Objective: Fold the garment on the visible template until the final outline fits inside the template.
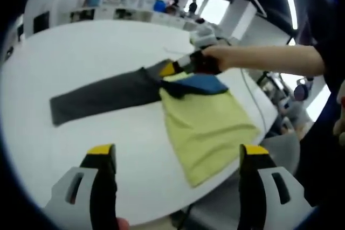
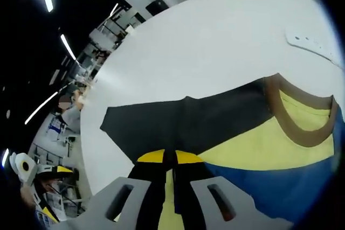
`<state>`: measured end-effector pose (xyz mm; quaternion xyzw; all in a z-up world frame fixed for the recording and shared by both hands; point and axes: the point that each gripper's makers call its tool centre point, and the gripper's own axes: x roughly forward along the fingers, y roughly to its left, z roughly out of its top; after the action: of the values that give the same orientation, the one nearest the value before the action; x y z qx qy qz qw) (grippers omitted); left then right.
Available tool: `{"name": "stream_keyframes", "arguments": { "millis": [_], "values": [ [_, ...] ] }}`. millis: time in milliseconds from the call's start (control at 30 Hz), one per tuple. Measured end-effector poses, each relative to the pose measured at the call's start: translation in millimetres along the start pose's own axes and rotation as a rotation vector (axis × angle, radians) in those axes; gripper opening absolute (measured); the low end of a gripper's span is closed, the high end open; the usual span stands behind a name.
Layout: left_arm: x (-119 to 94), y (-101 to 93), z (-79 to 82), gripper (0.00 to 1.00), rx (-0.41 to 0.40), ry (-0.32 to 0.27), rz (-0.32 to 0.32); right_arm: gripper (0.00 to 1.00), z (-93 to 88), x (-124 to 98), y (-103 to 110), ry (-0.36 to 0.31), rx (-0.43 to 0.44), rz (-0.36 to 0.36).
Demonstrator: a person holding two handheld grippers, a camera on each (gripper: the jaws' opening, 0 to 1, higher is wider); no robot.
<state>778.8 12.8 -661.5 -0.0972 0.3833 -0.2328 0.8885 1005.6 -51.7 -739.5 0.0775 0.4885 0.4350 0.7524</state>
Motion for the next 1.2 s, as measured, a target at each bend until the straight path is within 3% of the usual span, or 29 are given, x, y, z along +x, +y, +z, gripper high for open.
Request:
{"name": "stream_keyframes", "arguments": {
  "millis": [367, 600, 1000, 1200],
  "values": [
    [-4, -13.3, 13.6, 0.9, 0.036, -0.022, -0.015, 0.2, -5.5, -39, 8, -0.035, -0.06, -0.001],
    [-6, -25.3, 20.0, 0.91, 0.062, -0.035, -0.029, 0.28, -13.2, -86, 12, -0.117, -0.095, 0.01],
    [-18, -56.4, 27.3, 0.91, 0.132, -0.045, -0.05, 0.46, -50.7, -174, -1, -0.234, -0.049, -0.026],
    [-20, -66.3, 26.9, 0.91, 0.149, -0.054, -0.052, 0.58, -71.4, -231, 6, -0.316, -0.106, -0.045]
  ]
}}
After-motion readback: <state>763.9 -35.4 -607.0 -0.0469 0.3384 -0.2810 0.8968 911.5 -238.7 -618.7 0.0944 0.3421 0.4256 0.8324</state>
